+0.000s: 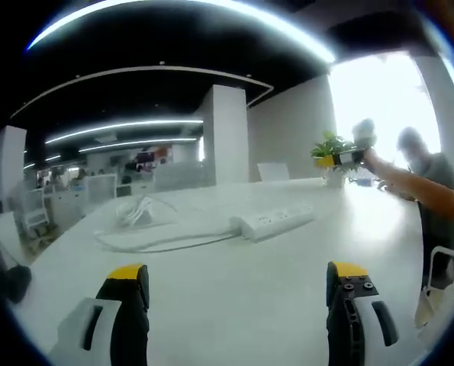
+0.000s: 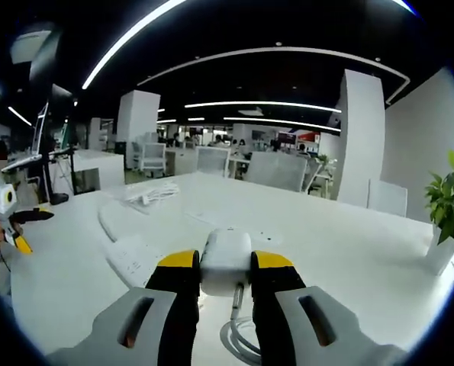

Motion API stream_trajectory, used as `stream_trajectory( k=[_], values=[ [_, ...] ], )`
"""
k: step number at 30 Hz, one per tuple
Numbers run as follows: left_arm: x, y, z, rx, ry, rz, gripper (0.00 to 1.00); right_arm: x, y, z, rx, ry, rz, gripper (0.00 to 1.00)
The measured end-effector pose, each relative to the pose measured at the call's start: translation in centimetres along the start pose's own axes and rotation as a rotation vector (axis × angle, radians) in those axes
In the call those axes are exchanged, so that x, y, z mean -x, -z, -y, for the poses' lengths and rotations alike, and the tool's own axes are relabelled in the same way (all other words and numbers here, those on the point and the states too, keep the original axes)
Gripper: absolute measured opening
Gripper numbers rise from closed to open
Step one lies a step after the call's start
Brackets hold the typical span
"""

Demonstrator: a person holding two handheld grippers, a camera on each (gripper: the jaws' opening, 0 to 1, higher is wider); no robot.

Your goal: Straighten the power strip on the desk, plug the charger into it

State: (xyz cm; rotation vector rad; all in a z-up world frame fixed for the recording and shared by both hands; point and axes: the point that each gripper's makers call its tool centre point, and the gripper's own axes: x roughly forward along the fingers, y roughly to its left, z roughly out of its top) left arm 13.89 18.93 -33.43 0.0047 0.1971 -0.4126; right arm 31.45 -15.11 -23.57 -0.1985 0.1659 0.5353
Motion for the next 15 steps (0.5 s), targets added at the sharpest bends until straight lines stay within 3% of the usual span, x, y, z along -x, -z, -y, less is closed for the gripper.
stream_trajectory(
  k=[15],
  values=[
    [0.1, 0.1, -0.2, 0.002, -0.005, -0.002, 0.99, -0.6, 0.3, -1.2, 0.119, -0.014, -0.063, 0.24]
  ],
)
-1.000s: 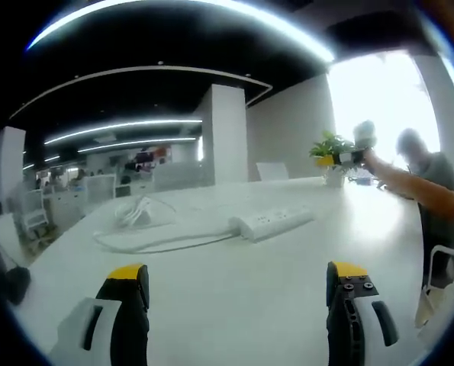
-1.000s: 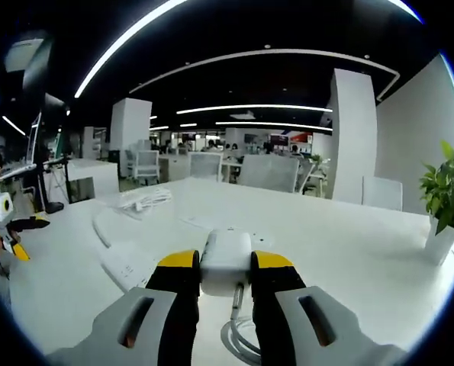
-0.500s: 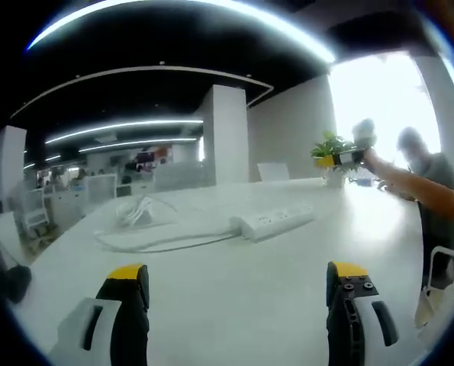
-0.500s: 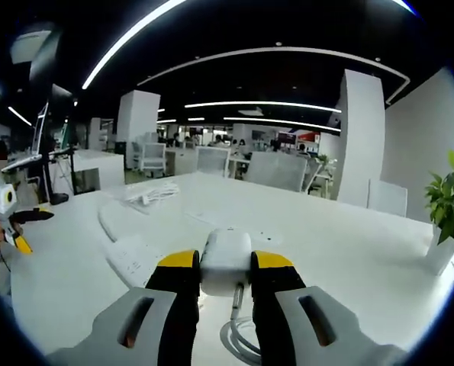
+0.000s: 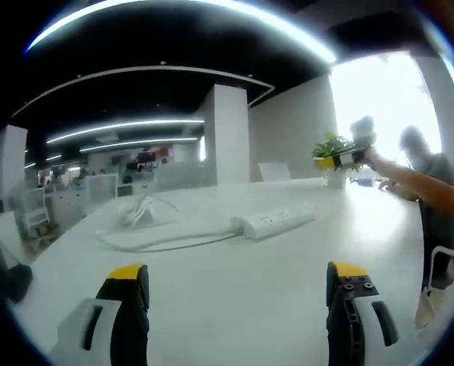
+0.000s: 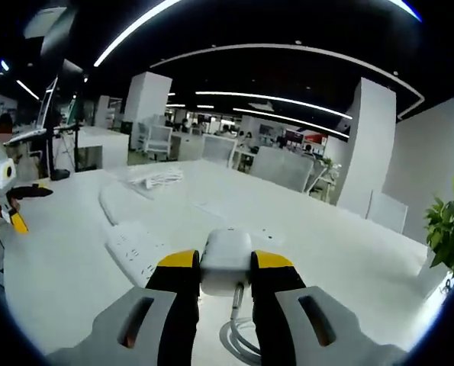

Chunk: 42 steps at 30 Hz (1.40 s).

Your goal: Straighten the power strip on the desk, plug the charger into it

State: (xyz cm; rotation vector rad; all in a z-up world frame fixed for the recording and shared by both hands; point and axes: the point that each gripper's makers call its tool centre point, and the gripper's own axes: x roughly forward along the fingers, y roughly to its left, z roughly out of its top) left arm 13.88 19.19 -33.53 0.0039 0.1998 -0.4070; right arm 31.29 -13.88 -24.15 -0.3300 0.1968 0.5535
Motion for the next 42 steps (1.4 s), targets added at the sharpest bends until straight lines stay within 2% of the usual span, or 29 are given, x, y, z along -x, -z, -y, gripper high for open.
stream_trajectory(
  k=[10, 22, 32, 42],
  values=[
    [0.0, 0.1, -0.1, 0.0, -0.003, -0.003, 0.99, -0.2, 0.3, -1.3, 0.061, -0.025, -0.038, 0.24],
    [-0.2, -0.2, -0.1, 0.001, -0.003, 0.001, 0.99, -0.6, 0.4, -2.2, 0.203, -0.04, -0.109, 0.24],
    [0.0, -0.2, -0.2, -0.005, -0.011, 0.0, 0.99, -0.6, 0.3, -3.0, 0.258, -0.074, -0.137, 0.24],
    [0.0, -0.1, -0.2, -0.008, -0.013, 0.0, 0.99, -0.8, 0.8, -3.7, 0.349, -0.106, -0.204, 0.24]
  ],
)
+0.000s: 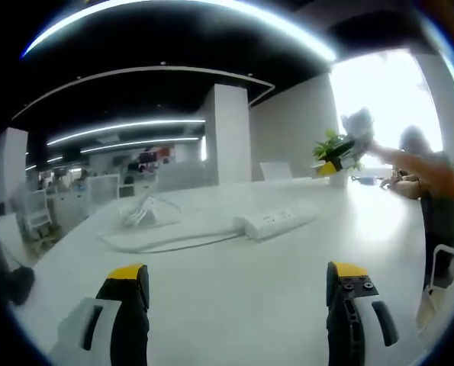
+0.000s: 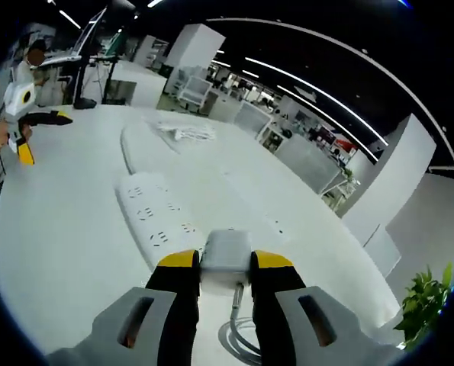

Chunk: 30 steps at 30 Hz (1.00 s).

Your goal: Straighten the power strip on the desk, plug the charger into it

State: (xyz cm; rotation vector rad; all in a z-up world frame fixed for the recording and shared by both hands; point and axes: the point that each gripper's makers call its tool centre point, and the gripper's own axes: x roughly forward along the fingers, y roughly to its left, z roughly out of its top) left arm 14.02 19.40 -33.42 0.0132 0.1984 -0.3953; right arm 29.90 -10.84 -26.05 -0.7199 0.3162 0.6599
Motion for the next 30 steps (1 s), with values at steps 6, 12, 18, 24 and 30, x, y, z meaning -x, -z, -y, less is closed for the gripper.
stream_trajectory(
  k=[6, 12, 18, 24, 30],
  values=[
    [0.1, -0.1, 0.0, 0.0, -0.001, 0.001, 0.99, 0.0, -0.1, -0.2, 0.042, -0.019, -0.021, 0.24],
    [0.0, -0.2, 0.0, 0.0, 0.0, 0.002, 0.99, -0.1, 0.1, -0.6, 0.08, -0.047, -0.043, 0.24],
    [0.1, -0.3, 0.0, -0.001, -0.001, 0.005, 0.99, -0.1, 0.1, -1.1, 0.112, -0.083, -0.062, 0.24],
    [0.1, -0.3, 0.0, -0.001, -0.001, 0.003, 0.99, -0.3, 0.3, -1.2, 0.155, -0.107, -0.087, 0.24],
    [0.2, -0.3, 0.0, 0.0, -0.003, 0.003, 0.99, -0.6, 0.5, -1.1, 0.196, -0.129, -0.122, 0.24]
  ],
)
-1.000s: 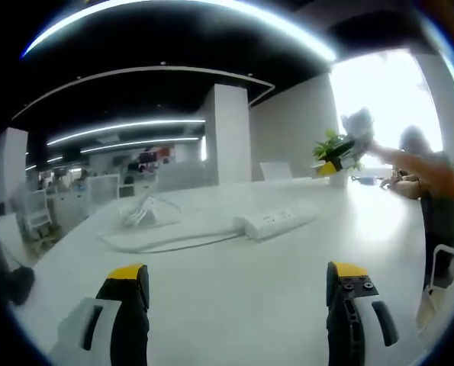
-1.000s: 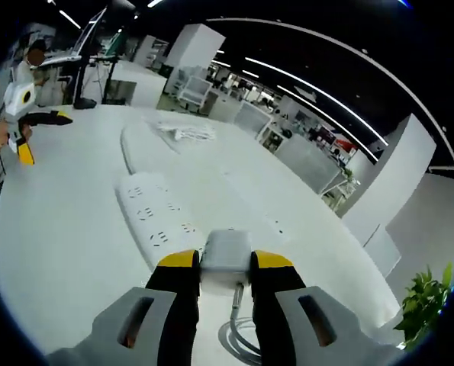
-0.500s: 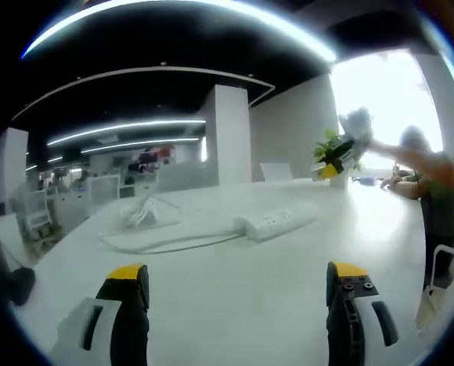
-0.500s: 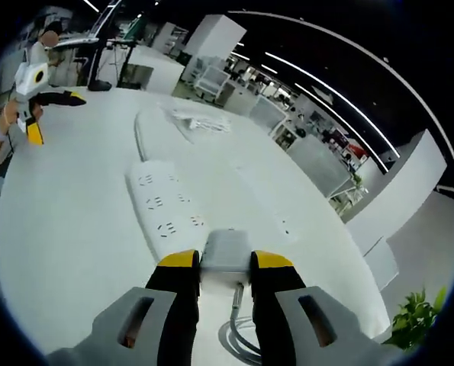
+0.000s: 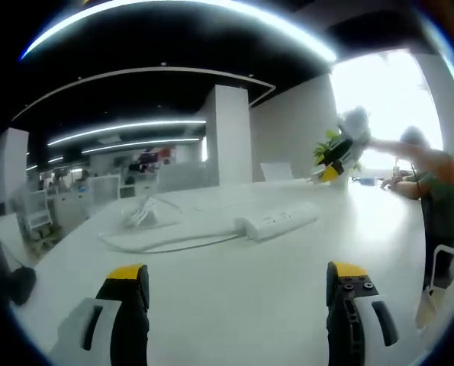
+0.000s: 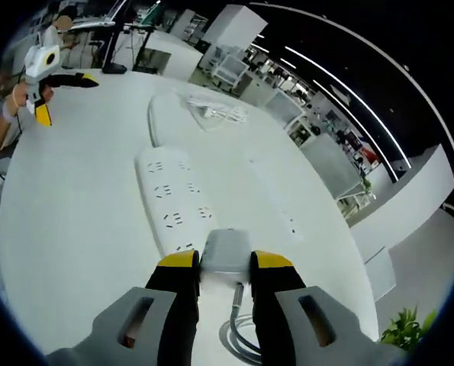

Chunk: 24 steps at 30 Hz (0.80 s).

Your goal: Straighten the power strip on the desk, plug the charger into it

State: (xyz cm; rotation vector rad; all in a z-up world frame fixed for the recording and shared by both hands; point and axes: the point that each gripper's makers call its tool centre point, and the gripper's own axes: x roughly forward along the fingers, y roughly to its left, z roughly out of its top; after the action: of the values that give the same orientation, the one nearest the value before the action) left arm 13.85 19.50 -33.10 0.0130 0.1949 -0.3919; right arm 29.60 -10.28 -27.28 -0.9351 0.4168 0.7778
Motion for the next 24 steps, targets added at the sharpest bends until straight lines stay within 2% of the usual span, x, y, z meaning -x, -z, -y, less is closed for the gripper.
stream_trajectory(
  k=[6, 18, 24],
  values=[
    [0.1, 0.1, 0.0, 0.0, -0.003, -0.003, 0.99, -0.3, 0.0, -0.3, 0.076, -0.031, -0.041, 0.24],
    [0.2, 0.2, 0.0, 0.005, 0.0, -0.005, 0.99, -1.0, -0.2, -0.9, 0.14, -0.087, -0.086, 0.24],
    [0.3, 0.2, -0.1, 0.004, 0.0, -0.004, 0.99, -1.3, 0.0, -1.1, 0.202, -0.088, -0.121, 0.24]
  ],
)
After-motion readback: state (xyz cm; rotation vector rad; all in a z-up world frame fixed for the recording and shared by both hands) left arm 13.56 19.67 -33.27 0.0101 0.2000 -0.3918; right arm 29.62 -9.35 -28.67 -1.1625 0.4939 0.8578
